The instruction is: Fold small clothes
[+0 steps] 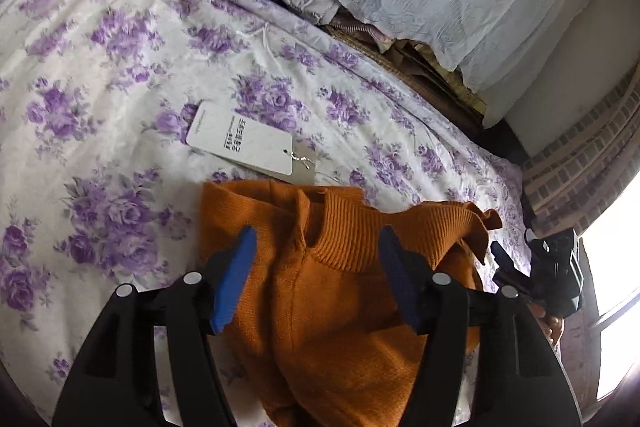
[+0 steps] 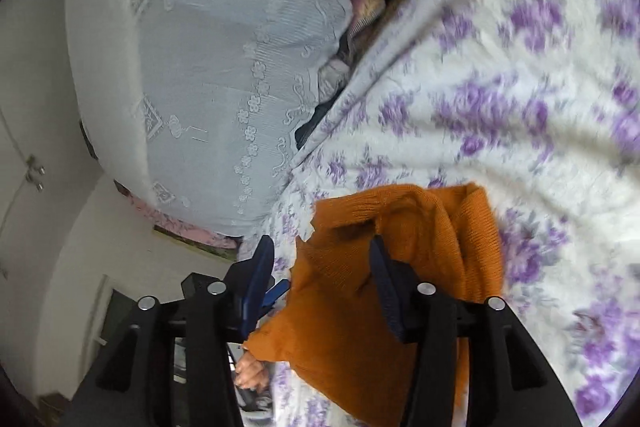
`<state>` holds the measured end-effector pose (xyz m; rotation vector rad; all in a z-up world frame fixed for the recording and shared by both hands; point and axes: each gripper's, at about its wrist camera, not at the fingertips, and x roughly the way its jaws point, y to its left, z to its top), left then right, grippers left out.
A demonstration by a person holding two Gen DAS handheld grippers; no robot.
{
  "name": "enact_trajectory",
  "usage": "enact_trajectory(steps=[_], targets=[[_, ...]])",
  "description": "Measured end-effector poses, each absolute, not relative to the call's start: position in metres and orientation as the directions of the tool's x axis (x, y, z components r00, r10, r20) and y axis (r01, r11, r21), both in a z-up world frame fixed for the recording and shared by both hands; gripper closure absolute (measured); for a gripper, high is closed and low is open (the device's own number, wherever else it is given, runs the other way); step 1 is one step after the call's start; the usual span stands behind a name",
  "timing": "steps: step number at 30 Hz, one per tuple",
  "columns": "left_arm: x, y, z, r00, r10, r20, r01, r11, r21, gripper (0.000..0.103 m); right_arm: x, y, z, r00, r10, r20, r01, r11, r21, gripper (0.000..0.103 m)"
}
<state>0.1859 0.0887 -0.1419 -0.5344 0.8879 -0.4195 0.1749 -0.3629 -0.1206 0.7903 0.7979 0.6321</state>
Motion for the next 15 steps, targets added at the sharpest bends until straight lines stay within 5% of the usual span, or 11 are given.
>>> enact_trajectory(steps=[7,8,10,15], targets=[[0.191,0.060,-0.149,0.518,-0.533,-0.669,0.217,0.839,-0.500,0.045,0.169,-0.358,-0.123,0.589,0.660,-0.466,-0.175,0.667,0.724,0.052],[0.191,0.057,-0.149,0.525,-0.515,-0.678,0.225,0.852,-0.473,0.050,0.167,-0.354,-0.120,0.580,0.676,-0.455,-0.200,0.660,0.725,0.052],[0.189,0.053,-0.150,0.529,-0.507,-0.681,0.254,0.860,-0.442,0.096,0.165,-0.345,-0.114,0.553,0.709,-0.436,-0.248,0.640,0.727,0.052],[0.180,0.068,-0.131,0.627,-0.501,-0.597,0.248,0.854,-0.457,0.096,0.165,-0.315,-0.113,0.453,0.774,-0.442,-0.322,0.605,0.728,0.045]])
